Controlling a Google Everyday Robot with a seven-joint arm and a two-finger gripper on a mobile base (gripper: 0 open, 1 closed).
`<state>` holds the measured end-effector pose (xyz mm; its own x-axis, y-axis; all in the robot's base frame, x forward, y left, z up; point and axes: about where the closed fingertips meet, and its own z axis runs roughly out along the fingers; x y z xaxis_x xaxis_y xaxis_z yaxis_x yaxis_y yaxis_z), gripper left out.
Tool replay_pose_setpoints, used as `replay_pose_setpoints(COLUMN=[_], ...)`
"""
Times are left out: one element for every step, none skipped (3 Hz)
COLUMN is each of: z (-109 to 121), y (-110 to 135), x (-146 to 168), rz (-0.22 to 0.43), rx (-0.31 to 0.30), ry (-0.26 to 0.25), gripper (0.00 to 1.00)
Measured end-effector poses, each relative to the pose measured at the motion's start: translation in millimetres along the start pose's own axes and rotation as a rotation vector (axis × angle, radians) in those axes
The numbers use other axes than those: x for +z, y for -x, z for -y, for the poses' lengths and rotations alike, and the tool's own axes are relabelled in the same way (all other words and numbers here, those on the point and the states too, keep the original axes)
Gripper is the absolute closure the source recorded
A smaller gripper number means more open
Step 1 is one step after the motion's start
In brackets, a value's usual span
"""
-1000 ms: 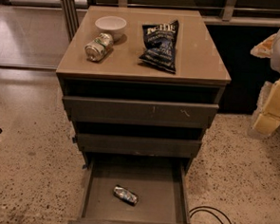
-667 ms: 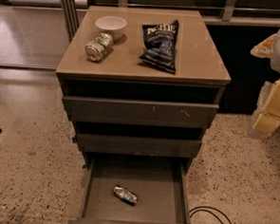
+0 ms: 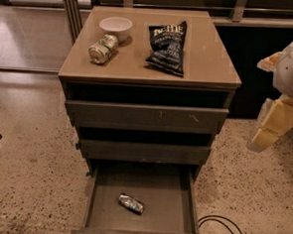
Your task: Pick redbull can from bottom drawer and place on counter
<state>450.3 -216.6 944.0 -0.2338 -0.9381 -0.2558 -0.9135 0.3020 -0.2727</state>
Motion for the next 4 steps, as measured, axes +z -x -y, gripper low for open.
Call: replay_pose_setpoints(z=[-2, -12, -35, -65], y=[-5, -5, 4, 10], x=[34, 66, 103, 152], rz=[0.023, 0.056, 0.1, 0.148], rx=[0.014, 0.014, -0.012, -0.021], ry=[-0.008, 0.0, 0.019, 0.042], gripper=[0.0, 0.0, 0.0, 0.0])
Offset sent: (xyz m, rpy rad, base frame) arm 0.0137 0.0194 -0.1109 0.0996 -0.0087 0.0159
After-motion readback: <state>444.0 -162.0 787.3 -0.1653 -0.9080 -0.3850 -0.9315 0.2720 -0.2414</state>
